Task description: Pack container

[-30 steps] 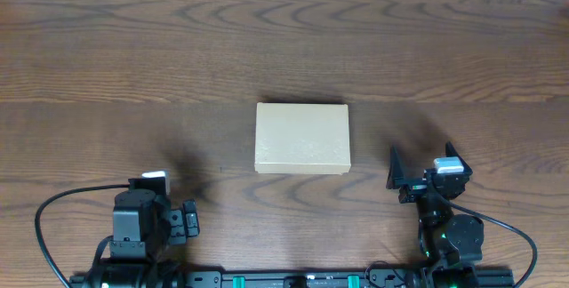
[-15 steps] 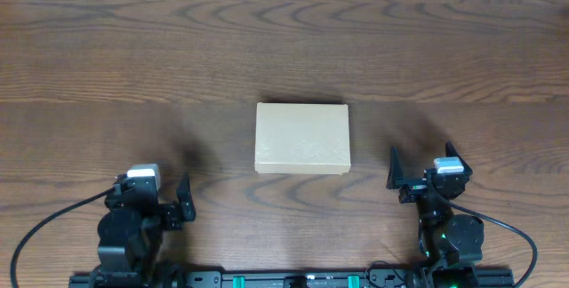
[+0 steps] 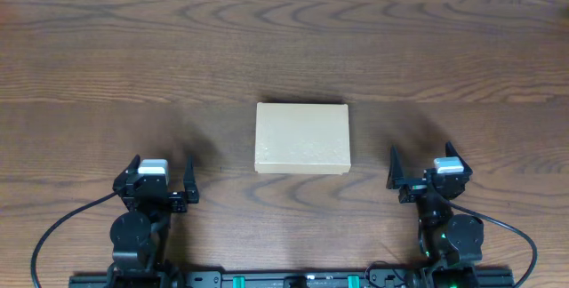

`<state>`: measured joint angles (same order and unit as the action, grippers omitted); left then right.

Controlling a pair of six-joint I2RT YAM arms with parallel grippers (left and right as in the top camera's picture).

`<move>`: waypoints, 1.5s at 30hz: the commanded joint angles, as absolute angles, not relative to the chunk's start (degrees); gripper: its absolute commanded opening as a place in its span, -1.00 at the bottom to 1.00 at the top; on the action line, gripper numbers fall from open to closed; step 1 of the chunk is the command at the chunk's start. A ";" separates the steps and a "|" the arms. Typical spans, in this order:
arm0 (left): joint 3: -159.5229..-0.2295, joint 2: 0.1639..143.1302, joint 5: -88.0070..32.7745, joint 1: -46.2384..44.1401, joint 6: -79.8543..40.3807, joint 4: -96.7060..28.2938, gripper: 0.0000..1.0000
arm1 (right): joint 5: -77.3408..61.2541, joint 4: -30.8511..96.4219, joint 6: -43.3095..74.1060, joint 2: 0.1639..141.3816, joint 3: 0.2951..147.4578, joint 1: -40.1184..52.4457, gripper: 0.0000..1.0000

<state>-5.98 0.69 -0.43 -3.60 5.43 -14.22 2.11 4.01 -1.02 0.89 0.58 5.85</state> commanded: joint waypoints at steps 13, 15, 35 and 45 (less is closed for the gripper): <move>-4.25 0.19 -2.46 -3.70 5.98 -14.09 0.90 | 2.50 4.08 -0.27 0.34 0.32 5.45 0.98; -4.25 0.19 -2.50 -3.70 5.98 -14.09 0.90 | 2.50 4.08 -0.27 0.34 0.32 5.45 0.98; -4.25 0.21 -2.39 -3.73 5.58 -14.06 0.91 | 2.52 4.08 -0.27 0.34 0.32 5.45 0.98; -4.25 0.21 -2.39 -3.73 5.58 -14.06 0.91 | 2.50 4.08 -0.27 0.34 0.32 5.43 0.99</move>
